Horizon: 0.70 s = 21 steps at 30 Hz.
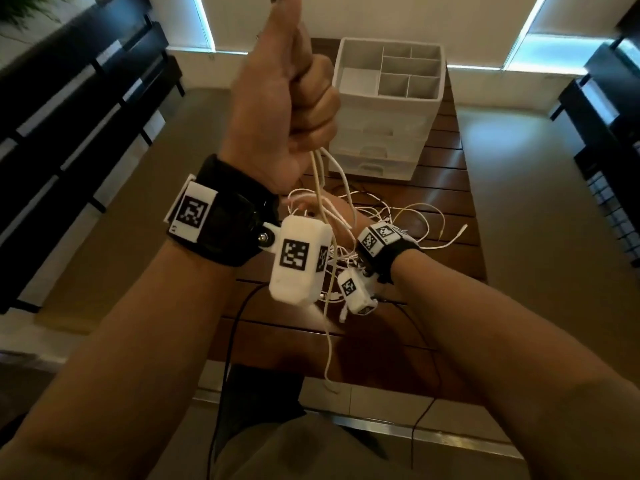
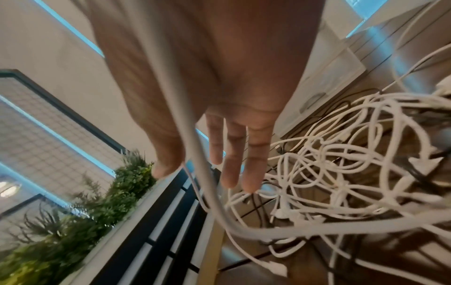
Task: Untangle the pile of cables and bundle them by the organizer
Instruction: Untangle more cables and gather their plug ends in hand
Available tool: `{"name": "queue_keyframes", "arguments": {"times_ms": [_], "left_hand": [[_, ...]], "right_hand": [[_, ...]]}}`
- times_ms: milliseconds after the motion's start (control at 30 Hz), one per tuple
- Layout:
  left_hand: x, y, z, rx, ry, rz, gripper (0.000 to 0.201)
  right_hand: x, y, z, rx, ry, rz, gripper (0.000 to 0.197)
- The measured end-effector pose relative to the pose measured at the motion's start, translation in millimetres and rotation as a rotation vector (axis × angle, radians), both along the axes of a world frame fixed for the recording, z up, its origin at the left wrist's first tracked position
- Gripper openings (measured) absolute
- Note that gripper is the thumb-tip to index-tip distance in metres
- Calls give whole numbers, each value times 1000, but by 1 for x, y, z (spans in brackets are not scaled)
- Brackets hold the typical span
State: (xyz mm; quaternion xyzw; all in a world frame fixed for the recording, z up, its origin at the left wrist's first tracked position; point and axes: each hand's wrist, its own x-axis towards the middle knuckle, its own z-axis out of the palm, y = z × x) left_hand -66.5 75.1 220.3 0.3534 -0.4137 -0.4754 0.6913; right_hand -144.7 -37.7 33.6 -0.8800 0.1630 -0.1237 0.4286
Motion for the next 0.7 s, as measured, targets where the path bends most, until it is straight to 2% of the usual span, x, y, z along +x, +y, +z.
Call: {"name": "queue_keyframes", "arguments": {"times_ms": [67, 100, 200, 267, 333, 433, 500, 600, 700], "left_hand": [[2, -2, -2, 41, -31, 16, 51], [3, -2, -5, 76, -60, 38, 52], [7, -4, -18, 186, -176, 151, 53], [8, -8, -29, 229, -191, 226, 50], [8, -11, -37, 255, -173, 277, 51], [10, -13, -38, 245, -170, 294, 52], [13, -12, -34, 217, -178, 285, 54], [18, -10, -26, 188, -189, 284, 54], [16, -8, -24, 196, -267, 288, 50]], "right_hand": [[1, -7, 2, 9, -30, -103, 31], [-1, -14, 5, 86, -58, -182, 28], [-12, -34, 37, 350, -292, -331, 23], [-22, -43, 67, 386, -427, -323, 15], [-32, -49, 91, 274, -417, -293, 16], [-55, -56, 117, -9, -356, -384, 28], [-69, -51, 128, -60, -368, -388, 24], [-82, -26, 125, -140, -235, -271, 20], [-86, -7, 114, -86, -164, -221, 19]]}}
